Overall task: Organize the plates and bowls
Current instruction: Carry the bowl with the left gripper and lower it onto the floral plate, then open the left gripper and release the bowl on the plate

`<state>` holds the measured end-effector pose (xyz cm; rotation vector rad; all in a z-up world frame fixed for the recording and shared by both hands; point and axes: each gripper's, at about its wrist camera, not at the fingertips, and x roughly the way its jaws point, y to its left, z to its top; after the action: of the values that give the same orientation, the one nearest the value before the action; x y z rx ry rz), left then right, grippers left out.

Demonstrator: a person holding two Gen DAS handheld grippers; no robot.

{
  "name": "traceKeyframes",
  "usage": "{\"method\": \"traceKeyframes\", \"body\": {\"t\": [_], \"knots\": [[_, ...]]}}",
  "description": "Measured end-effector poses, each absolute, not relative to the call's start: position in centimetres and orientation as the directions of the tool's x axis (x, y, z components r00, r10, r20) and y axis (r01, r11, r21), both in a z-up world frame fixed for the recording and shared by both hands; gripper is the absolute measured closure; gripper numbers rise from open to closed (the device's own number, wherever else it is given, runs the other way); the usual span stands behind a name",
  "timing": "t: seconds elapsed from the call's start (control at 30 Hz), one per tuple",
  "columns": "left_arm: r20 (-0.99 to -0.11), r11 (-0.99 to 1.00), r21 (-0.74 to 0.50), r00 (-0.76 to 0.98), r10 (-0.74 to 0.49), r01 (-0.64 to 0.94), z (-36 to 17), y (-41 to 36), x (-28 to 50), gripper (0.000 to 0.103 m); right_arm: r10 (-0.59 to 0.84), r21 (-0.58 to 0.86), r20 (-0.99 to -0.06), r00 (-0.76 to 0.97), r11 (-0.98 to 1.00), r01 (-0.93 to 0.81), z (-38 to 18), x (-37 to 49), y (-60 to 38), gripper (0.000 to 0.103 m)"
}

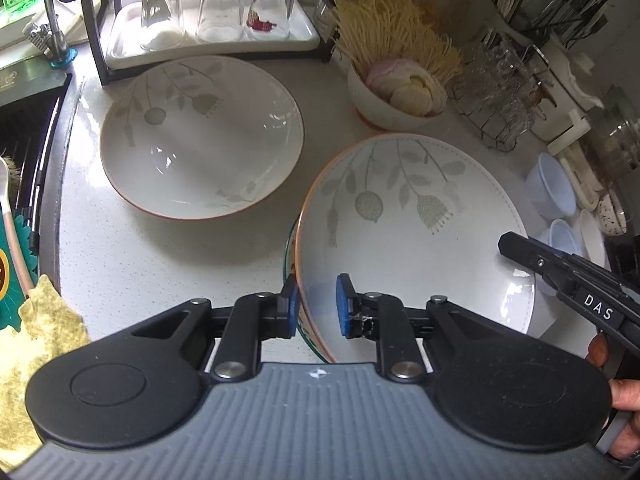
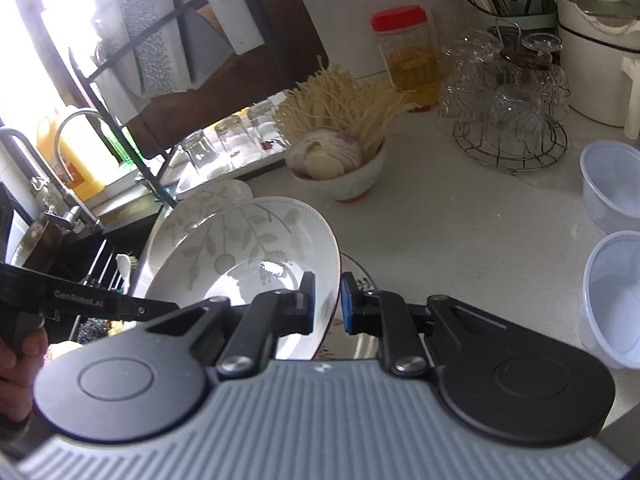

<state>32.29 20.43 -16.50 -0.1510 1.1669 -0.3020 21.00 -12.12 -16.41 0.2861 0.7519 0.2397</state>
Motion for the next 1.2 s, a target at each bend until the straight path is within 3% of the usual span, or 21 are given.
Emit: {"method": "traceKeyframes", "body": {"t": [0.63,1.2], "knots": [[-0.939,0.981,-0.146,0.294,-0.177,0.125,-18.8,15.8,34.1,0.08,0.271,0.235,-0.683,0.678,0.961,-0.147,-19.4,22.7,-13.2,0.087],[-0.957,0.993,-0.061,0.276,-0.087,0.102,-19.2,14.4,34.3,0.077,0.298,0.248,-0.679,0.671,0.953,-0.173,-20.2,23.4,-13.4,0.088]]}}
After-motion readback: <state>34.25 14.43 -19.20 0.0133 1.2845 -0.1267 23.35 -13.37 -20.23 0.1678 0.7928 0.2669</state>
